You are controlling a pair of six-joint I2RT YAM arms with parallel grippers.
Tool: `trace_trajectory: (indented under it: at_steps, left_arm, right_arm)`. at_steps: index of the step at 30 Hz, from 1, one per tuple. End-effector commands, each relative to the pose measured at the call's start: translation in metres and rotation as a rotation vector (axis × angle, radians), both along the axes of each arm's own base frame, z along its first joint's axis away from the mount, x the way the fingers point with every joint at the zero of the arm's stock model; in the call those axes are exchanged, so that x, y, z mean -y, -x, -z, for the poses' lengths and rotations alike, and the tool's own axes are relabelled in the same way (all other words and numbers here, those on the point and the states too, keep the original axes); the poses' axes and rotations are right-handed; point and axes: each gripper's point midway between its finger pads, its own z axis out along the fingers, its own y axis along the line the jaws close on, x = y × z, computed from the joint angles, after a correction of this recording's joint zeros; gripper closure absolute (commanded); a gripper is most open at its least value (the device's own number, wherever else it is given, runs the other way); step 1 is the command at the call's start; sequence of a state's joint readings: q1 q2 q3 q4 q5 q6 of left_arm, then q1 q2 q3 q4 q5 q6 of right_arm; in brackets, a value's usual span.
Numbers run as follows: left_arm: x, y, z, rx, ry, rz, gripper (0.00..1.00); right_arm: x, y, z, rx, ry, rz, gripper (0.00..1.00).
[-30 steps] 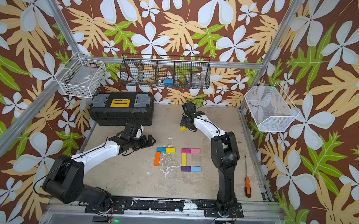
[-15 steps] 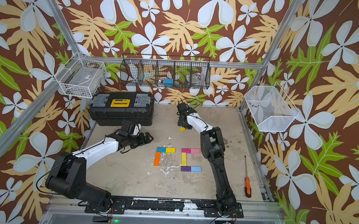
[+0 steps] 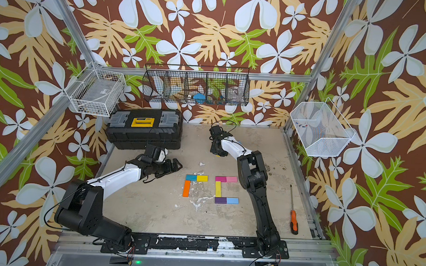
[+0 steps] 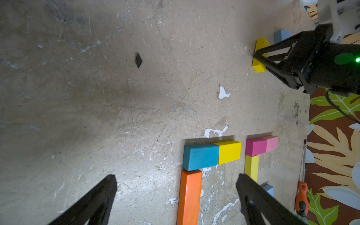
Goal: Assemble the letter c with building blocks
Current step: Pick up the building block from the center of the board, then place the building block at the center of the board.
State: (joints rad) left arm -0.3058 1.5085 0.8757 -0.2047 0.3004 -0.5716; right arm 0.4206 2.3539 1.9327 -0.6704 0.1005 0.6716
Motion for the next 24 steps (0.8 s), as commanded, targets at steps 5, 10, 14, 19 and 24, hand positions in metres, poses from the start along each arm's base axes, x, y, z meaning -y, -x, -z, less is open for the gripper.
trace_trajectory:
  at_steps: [5,10,14,19,24]
  left_arm:
    - [-0.005,0.0,-0.009,0.038,0.003,-0.019,0.0]
    - [-0.019,0.0,-0.017,0.068,-0.009,-0.071,0.0]
    - [-0.032,0.001,-0.023,0.088,-0.002,-0.124,0.0]
    - [-0.042,0.004,-0.028,0.097,0.018,-0.158,0.0]
    - [-0.041,0.01,-0.027,0.099,0.024,-0.134,0.0]
  right_arm:
    - [-0.01,0.009,-0.043,0.076,-0.067,-0.09,1.0]
    - [-0.026,0.042,-0.07,0.105,-0.097,-0.153,1.0]
    - [-0.048,0.083,-0.083,0.121,-0.116,-0.219,1.0]
    - [-0.074,0.139,-0.093,0.134,-0.151,-0.327,0.99]
    - [-0.099,0.191,-0.093,0.136,-0.148,-0.583,0.98]
